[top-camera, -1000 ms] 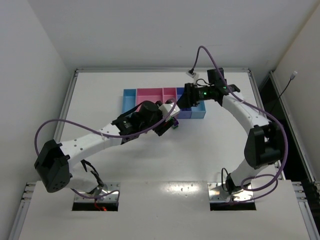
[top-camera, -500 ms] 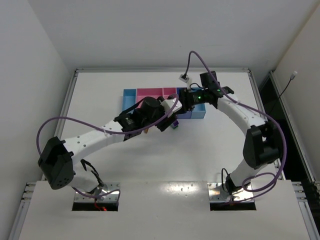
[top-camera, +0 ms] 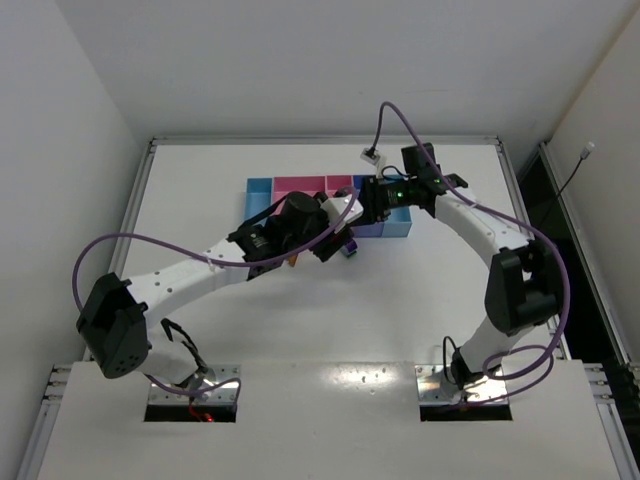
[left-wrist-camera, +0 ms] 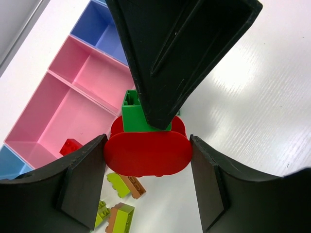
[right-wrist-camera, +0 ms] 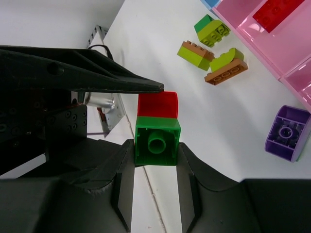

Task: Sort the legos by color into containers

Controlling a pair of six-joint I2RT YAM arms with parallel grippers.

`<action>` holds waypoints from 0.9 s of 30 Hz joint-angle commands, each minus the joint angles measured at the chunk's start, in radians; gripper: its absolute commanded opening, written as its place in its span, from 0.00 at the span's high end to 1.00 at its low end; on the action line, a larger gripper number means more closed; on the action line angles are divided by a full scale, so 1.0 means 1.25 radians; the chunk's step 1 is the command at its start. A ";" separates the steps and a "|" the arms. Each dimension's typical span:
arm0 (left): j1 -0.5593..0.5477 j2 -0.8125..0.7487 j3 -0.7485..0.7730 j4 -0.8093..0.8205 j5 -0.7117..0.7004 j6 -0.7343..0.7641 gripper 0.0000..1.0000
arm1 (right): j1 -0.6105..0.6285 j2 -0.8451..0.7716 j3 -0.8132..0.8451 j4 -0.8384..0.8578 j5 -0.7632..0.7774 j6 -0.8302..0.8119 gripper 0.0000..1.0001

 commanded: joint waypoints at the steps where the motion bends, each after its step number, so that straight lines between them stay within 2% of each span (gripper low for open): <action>1: 0.025 0.000 0.022 0.068 -0.008 -0.009 1.00 | -0.002 -0.005 -0.003 0.052 -0.098 0.013 1.00; 13: 0.033 -0.029 -0.050 0.077 -0.002 -0.050 1.00 | -0.101 0.019 0.094 0.097 -0.099 0.063 1.00; 19: 0.033 -0.037 -0.065 0.068 0.016 -0.064 1.00 | -0.117 0.034 0.133 0.110 -0.107 0.063 1.00; 24: 0.033 -0.044 -0.065 0.061 -0.022 -0.074 1.00 | -0.131 0.034 0.133 0.092 -0.100 0.055 1.00; 27: 0.079 -0.044 -0.051 0.061 -0.041 -0.084 1.00 | -0.147 0.017 0.107 0.063 -0.048 0.022 1.00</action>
